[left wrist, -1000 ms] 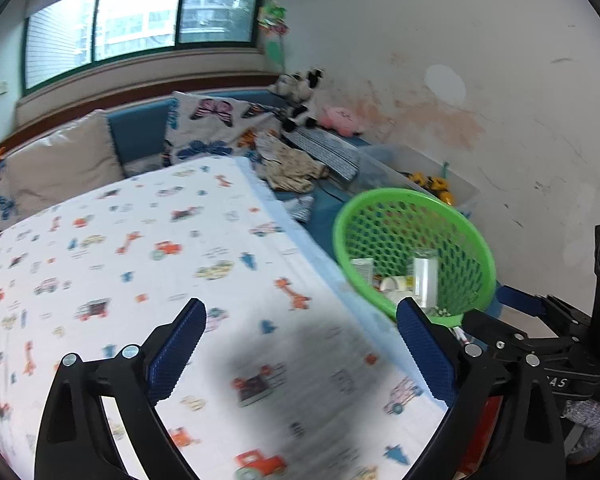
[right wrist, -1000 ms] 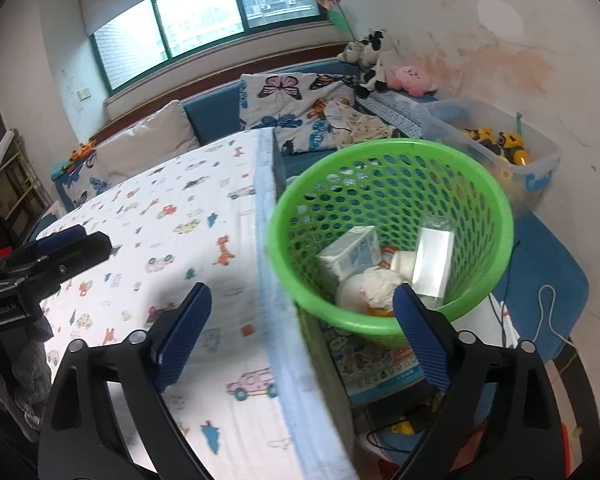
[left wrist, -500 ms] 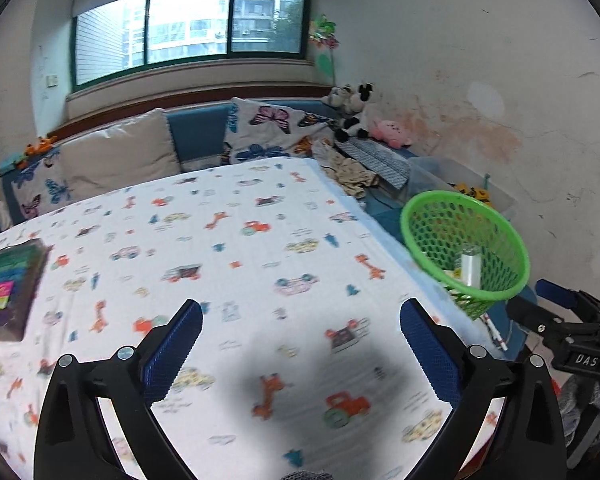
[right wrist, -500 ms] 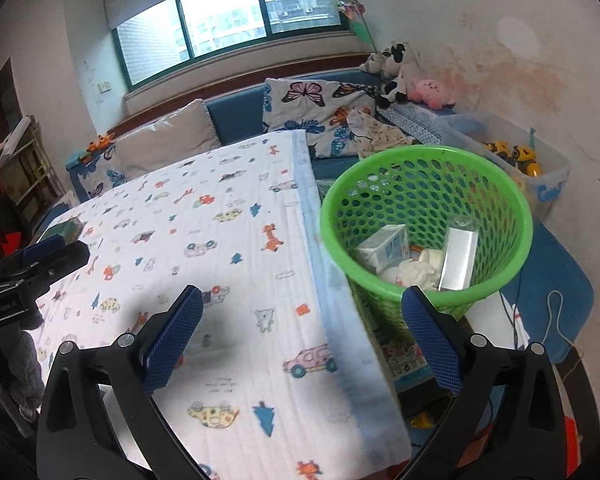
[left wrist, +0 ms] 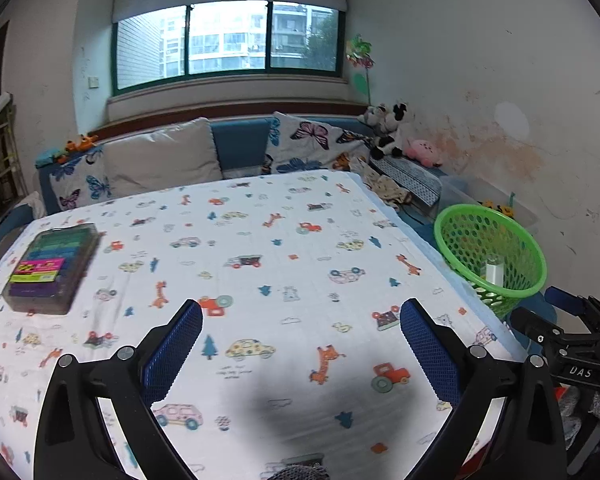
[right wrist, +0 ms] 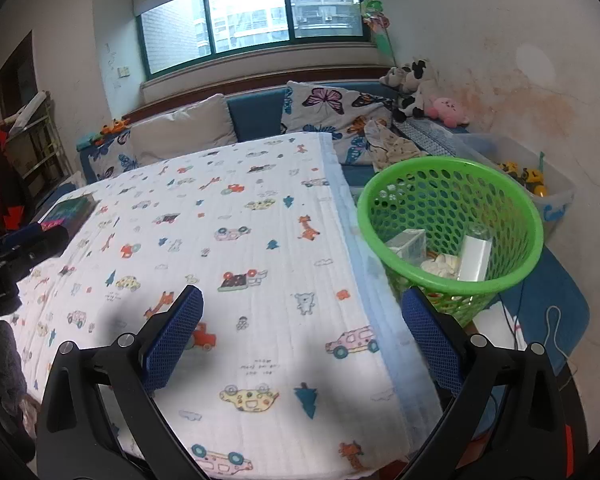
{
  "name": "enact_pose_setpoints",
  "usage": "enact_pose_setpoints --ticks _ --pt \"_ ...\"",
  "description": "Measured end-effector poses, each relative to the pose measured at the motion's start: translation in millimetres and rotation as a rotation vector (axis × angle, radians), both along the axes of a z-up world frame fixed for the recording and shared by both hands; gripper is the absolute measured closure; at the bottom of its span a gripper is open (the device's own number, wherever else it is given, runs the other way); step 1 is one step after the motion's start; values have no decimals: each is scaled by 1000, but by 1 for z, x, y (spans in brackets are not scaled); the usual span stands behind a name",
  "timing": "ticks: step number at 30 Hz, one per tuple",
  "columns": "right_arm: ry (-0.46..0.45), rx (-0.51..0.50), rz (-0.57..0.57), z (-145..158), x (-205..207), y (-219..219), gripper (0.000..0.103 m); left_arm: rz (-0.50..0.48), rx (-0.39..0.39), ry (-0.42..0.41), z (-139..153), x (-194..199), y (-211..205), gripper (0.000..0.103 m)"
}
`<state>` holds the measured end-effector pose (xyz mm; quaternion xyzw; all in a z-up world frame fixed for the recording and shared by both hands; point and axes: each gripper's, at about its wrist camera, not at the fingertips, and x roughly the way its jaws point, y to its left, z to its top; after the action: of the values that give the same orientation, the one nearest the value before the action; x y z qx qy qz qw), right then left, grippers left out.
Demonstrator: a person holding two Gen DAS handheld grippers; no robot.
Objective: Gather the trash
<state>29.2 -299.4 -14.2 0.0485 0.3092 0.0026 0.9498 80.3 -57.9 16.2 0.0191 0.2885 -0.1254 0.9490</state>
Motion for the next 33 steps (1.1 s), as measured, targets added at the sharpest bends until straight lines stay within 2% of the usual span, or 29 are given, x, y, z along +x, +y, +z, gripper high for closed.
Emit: enact_pose_setpoints --ticks 12,33 --pt "-21 -10 27 3 -10 15 4 86 24 -21 -4 -18 23 7" --pt "-66 -2 78 6 -18 31 4 162 45 -58 -2 -36 34 7"
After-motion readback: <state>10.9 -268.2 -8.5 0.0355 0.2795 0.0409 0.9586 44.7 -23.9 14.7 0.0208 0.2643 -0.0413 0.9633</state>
